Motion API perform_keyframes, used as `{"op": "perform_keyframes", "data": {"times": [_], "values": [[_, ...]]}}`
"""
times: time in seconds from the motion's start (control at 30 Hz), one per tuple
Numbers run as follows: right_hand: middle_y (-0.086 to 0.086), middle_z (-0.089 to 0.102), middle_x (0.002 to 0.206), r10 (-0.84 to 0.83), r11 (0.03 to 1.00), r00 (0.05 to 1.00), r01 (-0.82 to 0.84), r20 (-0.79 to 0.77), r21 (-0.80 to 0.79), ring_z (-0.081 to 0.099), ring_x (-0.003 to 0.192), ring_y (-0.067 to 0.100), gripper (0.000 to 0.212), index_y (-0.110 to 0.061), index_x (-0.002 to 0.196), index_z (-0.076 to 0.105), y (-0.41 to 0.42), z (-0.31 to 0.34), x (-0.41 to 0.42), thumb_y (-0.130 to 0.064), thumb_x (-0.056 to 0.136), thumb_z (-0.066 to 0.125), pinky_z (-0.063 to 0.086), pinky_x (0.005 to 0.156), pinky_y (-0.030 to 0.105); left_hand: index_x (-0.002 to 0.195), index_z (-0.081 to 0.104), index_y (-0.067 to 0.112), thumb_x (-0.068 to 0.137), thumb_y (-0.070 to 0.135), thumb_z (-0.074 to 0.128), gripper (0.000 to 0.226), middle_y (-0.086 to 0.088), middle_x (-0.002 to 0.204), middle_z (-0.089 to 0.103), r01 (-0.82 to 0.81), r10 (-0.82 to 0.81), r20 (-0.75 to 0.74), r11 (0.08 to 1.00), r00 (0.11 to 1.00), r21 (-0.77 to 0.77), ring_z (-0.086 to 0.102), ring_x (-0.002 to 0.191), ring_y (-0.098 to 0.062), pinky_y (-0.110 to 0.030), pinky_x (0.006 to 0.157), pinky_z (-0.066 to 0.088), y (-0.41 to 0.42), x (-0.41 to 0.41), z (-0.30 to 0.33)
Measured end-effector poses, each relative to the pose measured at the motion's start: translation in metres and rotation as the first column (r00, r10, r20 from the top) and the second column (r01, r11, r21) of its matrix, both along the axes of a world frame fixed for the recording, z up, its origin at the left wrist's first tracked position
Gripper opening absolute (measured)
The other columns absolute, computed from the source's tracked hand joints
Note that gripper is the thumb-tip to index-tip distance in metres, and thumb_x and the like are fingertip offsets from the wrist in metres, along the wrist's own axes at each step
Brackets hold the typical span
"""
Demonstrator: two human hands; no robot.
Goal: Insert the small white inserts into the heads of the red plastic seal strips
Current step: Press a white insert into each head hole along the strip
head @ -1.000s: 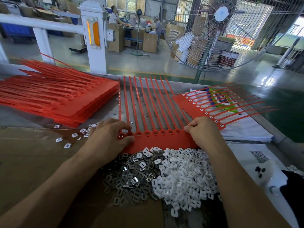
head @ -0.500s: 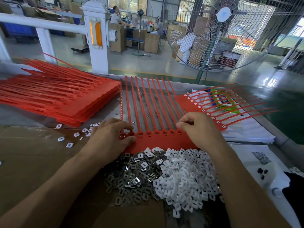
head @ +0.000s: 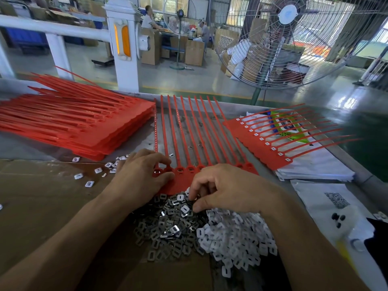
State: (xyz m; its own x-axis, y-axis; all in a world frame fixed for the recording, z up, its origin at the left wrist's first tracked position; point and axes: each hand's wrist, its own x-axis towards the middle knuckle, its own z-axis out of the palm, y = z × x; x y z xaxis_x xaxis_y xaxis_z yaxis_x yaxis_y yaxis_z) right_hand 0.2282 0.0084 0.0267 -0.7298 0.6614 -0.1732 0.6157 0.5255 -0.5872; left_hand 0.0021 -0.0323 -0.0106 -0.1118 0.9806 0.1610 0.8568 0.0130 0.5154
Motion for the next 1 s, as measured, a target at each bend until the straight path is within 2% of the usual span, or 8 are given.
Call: {"op": "perform_keyframes", "data": {"times": [0.13,0.37,0.43,0.53,0.67,0.77,0.87,1.0], "values": [[-0.014,0.068,0.089,0.017,0.999,1.000,-0.018,0.016,0.027,0.062,0.076,-0.002,0.006,-0.033,0.091,0.076,-0.001,0.000,-0.002,-0.030,0.089,0.081,0.044,0.067,0.017,0.122,0.061,0.045,0.089,0.054,0.064,0.035,0.014,0.133,0.051,0.001,-0.001,0.006,1.000,1.000,0.001,0.043,0.127,-0.012,-0.042,0.113,0.027,0.000,0.000,0.000],[-0.020,0.068,0.092,-0.007,0.999,1.000,0.007,0.011,0.031,0.064,0.083,-0.002,0.005,-0.035,0.090,0.072,-0.001,-0.003,-0.001,-0.037,0.092,0.076,0.048,0.074,0.023,0.123,0.061,0.044,0.089,0.054,0.064,0.035,0.014,0.132,0.051,0.004,-0.004,0.000,1.000,1.000,0.002,0.044,0.127,-0.012,-0.042,0.114,0.027,0.000,-0.001,-0.001],[-0.022,0.069,0.091,-0.028,0.999,0.999,0.028,-0.016,0.021,0.065,0.081,-0.002,0.005,-0.034,0.091,0.071,0.000,-0.004,-0.001,-0.038,0.093,0.075,0.049,0.073,0.024,0.123,0.062,0.043,0.089,0.054,0.065,0.036,0.013,0.133,0.051,0.001,-0.001,0.002,1.000,1.000,0.006,0.044,0.129,-0.013,-0.044,0.113,0.027,0.000,-0.001,-0.001],[-0.026,0.068,0.089,-0.040,0.998,0.998,0.042,-0.054,0.036,0.064,0.077,-0.004,0.006,-0.034,0.092,0.069,0.001,-0.005,0.000,-0.039,0.096,0.071,0.045,0.067,0.019,0.122,0.061,0.044,0.089,0.054,0.064,0.035,0.014,0.133,0.051,0.009,-0.009,0.004,1.000,1.000,0.002,0.044,0.128,-0.012,-0.044,0.114,0.026,0.001,-0.001,-0.001],[-0.017,0.072,0.086,-0.054,0.998,0.991,0.055,-0.124,0.007,0.064,0.067,-0.002,0.008,-0.033,0.092,0.066,0.001,-0.006,0.000,-0.032,0.100,0.066,0.048,0.059,0.018,0.122,0.061,0.044,0.089,0.054,0.064,0.035,0.014,0.133,0.050,0.010,-0.010,0.012,1.000,1.000,-0.001,0.044,0.128,-0.012,-0.045,0.115,0.027,0.000,-0.001,0.000],[-0.012,0.075,0.085,-0.085,0.995,0.981,0.092,-0.175,0.031,0.066,0.068,0.001,0.008,-0.031,0.092,0.068,0.002,-0.007,-0.001,-0.028,0.100,0.067,0.050,0.061,0.021,0.122,0.061,0.044,0.089,0.054,0.064,0.035,0.014,0.132,0.051,0.011,-0.011,0.016,1.000,1.000,0.002,0.045,0.126,-0.012,-0.047,0.114,0.030,-0.001,-0.001,0.000],[-0.016,0.074,0.085,-0.123,0.987,0.969,0.143,-0.213,0.079,0.069,0.079,-0.001,0.009,-0.031,0.093,0.072,0.005,-0.009,-0.001,-0.025,0.099,0.068,0.048,0.067,0.013,0.123,0.062,0.043,0.089,0.055,0.064,0.035,0.014,0.133,0.051,0.009,-0.009,0.013,1.000,1.000,-0.004,0.045,0.127,-0.012,-0.046,0.114,0.029,0.000,-0.001,0.000],[-0.026,0.070,0.082,-0.186,0.975,0.950,0.210,-0.249,0.073,0.066,0.080,-0.009,0.012,-0.030,0.097,0.076,0.007,-0.011,0.000,-0.020,0.098,0.070,0.045,0.067,0.006,0.124,0.061,0.044,0.089,0.055,0.063,0.036,0.014,0.136,0.050,0.008,-0.008,0.010,1.000,1.000,-0.010,0.042,0.130,-0.013,-0.046,0.116,0.027,0.000,0.000,0.000]]}}
